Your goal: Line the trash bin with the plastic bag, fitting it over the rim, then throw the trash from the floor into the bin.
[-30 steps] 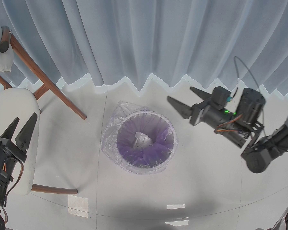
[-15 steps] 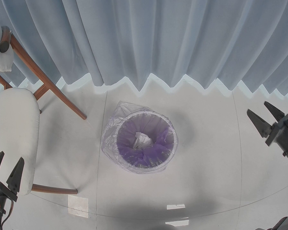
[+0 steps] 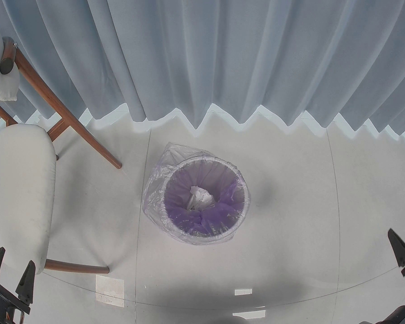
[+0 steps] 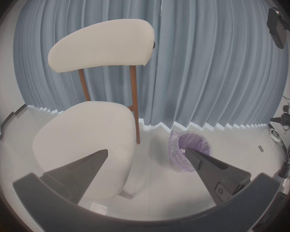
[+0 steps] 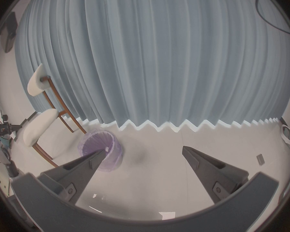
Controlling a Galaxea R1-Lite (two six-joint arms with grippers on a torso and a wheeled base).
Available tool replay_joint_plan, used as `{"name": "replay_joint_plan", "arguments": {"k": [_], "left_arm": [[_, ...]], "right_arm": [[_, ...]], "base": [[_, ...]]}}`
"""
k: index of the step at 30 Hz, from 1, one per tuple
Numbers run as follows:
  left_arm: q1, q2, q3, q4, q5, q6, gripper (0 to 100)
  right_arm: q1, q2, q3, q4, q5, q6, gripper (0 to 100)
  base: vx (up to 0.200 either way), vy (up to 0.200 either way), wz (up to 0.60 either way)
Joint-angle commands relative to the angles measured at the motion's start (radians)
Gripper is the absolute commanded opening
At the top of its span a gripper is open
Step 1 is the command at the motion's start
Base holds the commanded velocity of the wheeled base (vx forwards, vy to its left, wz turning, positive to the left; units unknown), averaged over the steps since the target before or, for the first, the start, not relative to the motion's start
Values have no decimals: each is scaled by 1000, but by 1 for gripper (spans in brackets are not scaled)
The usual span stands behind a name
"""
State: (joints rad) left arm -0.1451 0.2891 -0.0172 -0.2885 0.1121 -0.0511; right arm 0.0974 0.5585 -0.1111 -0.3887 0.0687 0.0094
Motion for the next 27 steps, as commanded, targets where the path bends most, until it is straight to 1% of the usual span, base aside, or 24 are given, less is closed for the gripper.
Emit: {"name": "replay_joint_plan", "arguments": {"k": [1, 2, 3, 5, 8, 9, 11, 12, 13, 16, 17, 18, 19, 20, 22, 24, 25, 26, 27], "left_arm": [[133, -243, 17, 244, 23, 0, 100], [133, -243, 17, 244, 23, 0, 100], [145, -289, 17, 239, -40, 62, 100], [145, -289, 17, 239, -40, 62, 100], [145, -289, 17, 241, -63, 91, 100], [144, -289, 16, 252, -114, 120, 100], [144, -289, 6, 273, -203, 140, 100], [144, -289, 5, 278, -224, 139, 100], [144, -289, 5, 278, -224, 139, 100], [144, -289, 10, 266, -186, 105, 100], [145, -289, 13, 253, -115, 86, 100], [144, -289, 14, 252, -103, 85, 100], [145, -289, 17, 235, 26, 62, 100], [144, -289, 17, 241, 81, 43, 100], [144, -289, 17, 242, 101, 33, 100], [144, -289, 17, 242, 101, 33, 100], [144, -289, 17, 241, -11, 62, 100], [145, -289, 17, 253, -104, 59, 100], [145, -289, 17, 259, -117, 63, 100]], "right_arm": [[-99, -559, 111, 387, -79, 0, 100], [-99, -559, 111, 387, -79, 0, 100], [-99, -559, 111, 386, -83, 14, 100], [-99, -559, 111, 386, -83, 14, 100], [-97, -559, 111, 387, -81, 3, 100], [-97, -559, 111, 387, -76, -11, 100], [-97, -559, 111, 387, -70, -12, 100], [-97, -559, 111, 387, -69, -12, 100], [-97, -559, 111, 387, -69, -12, 100], [-97, -559, 111, 387, -70, -5, 100], [-99, -559, 111, 387, -70, -8, 100], [-97, -559, 111, 387, -70, -9, 100], [-97, -559, 111, 387, -70, -11, 100], [-97, -559, 111, 387, -70, -11, 100], [-99, -559, 111, 387, -70, -11, 100], [-99, -559, 111, 387, -70, -11, 100], [-97, -559, 111, 387, -70, -11, 100], [-97, -559, 111, 387, -70, -11, 100], [-97, -559, 111, 387, -70, -11, 100]], "base": [[0, 0, 0], [0, 0, 0], [0, 0, 0], [0, 0, 0], [0, 0, 0], [0, 0, 0], [0, 0, 0], [0, 0, 0], [0, 0, 0], [0, 0, 0], [0, 0, 0], [0, 0, 0], [0, 0, 0], [0, 0, 0], [0, 0, 0], [0, 0, 0], [0, 0, 0], [0, 0, 0], [0, 0, 0]]}}
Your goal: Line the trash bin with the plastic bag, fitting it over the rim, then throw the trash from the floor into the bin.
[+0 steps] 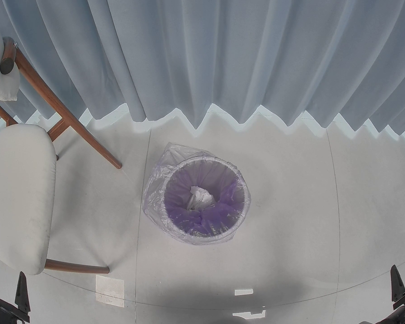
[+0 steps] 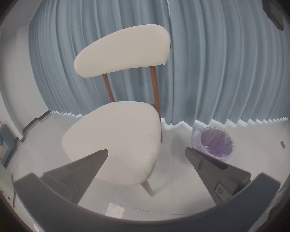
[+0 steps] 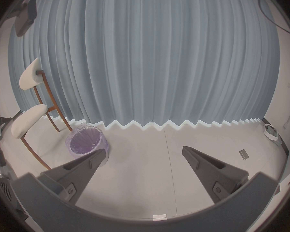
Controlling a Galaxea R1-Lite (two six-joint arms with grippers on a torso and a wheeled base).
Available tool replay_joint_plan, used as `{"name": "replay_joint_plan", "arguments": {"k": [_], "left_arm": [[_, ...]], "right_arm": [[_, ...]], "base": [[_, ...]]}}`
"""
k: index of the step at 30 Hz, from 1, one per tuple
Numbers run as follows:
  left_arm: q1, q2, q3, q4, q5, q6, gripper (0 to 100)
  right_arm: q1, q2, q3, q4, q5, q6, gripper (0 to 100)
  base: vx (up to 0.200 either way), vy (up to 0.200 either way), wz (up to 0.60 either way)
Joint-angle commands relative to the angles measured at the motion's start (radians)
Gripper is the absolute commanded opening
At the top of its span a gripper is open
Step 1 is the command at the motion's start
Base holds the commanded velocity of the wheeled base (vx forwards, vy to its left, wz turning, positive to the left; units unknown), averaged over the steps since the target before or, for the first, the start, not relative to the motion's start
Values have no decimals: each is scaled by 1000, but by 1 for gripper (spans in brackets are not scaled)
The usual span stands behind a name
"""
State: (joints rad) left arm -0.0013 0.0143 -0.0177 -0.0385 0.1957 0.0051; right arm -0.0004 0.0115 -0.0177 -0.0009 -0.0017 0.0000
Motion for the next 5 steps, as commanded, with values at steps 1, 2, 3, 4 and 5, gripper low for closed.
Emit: {"name": "replay_joint_plan", "arguments": {"k": [1, 2, 3, 4, 5], "left_arm": [[1, -14, 18, 9, -200, 7, 100], [-2, -14, 13, 55, -222, 16, 100], [-2, -14, 13, 54, -210, 12, 100], [0, -14, 13, 54, -211, 13, 100], [0, -14, 13, 54, -213, 13, 100]], "right_arm": [[0, -11, 18, -1, 0, -2, 100], [-1, -11, 18, -1, 2, -2, 100], [-1, -11, 18, 1, 0, 0, 100], [0, -11, 18, -1, 0, 0, 100], [-1, -11, 18, -1, 0, 3, 100]], "base": [[0, 0, 0], [0, 0, 0], [0, 0, 0], [0, 0, 0], [0, 0, 0]]}}
